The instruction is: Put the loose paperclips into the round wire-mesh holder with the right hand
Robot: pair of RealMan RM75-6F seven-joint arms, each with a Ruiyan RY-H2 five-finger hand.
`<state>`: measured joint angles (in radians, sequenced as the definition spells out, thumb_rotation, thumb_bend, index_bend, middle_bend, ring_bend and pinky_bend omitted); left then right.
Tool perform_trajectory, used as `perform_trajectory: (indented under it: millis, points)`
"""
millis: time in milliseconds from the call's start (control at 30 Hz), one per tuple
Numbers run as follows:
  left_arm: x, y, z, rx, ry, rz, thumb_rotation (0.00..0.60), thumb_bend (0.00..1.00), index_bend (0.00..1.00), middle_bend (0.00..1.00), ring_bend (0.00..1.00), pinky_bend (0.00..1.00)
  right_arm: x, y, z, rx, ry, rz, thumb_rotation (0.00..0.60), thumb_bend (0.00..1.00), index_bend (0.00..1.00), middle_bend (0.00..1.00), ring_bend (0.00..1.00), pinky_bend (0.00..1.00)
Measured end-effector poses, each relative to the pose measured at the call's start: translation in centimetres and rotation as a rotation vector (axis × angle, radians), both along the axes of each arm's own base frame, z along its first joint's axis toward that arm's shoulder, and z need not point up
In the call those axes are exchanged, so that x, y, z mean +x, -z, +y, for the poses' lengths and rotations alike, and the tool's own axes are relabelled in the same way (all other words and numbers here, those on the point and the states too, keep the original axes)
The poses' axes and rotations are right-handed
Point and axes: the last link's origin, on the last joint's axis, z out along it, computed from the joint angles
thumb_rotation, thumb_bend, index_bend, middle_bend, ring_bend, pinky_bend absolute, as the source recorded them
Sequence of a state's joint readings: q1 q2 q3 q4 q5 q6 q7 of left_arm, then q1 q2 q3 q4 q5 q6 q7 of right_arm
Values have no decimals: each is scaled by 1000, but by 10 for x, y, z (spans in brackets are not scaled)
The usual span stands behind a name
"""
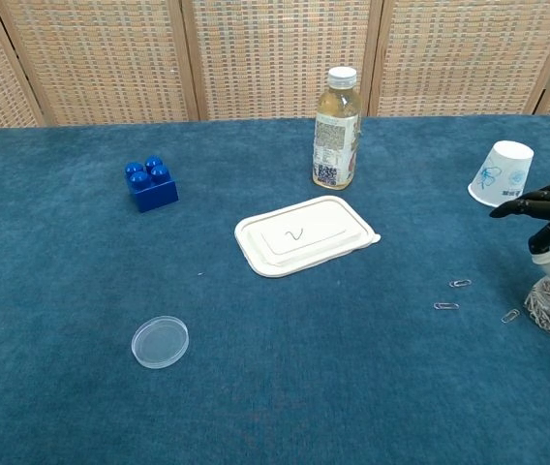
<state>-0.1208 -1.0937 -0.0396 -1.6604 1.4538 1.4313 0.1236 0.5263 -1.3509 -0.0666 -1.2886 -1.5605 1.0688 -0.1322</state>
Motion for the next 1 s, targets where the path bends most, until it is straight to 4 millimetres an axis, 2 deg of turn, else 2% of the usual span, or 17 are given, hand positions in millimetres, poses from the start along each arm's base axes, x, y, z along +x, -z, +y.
perform_trajectory:
  millis: [300,733,767,900,1000]
  points:
    - [0,0,0,0,0,0,600,0,0,0,0,0,-5,4,1,7,7,20,600,672,615,55,0,12]
    - [0,0,0,0,0,-1,600,0,0,0,0,0,-12,-3,0,2,23,49,600,669,602,55,0,20]
    - [0,0,0,0,0,-1,600,0,0,0,0,0,-12,-3,0,2,23,49,600,649,578,55,0,21]
    - [0,0,0,-1,1,-3,600,0,0,0,0,0,-11,-4,-1,0,23,55,600,439,472,55,0,20]
    - [0,0,-1,0,1,-4,600,0,0,0,0,0,-11,-5,-1,-7,24,63,600,433,467,55,0,21]
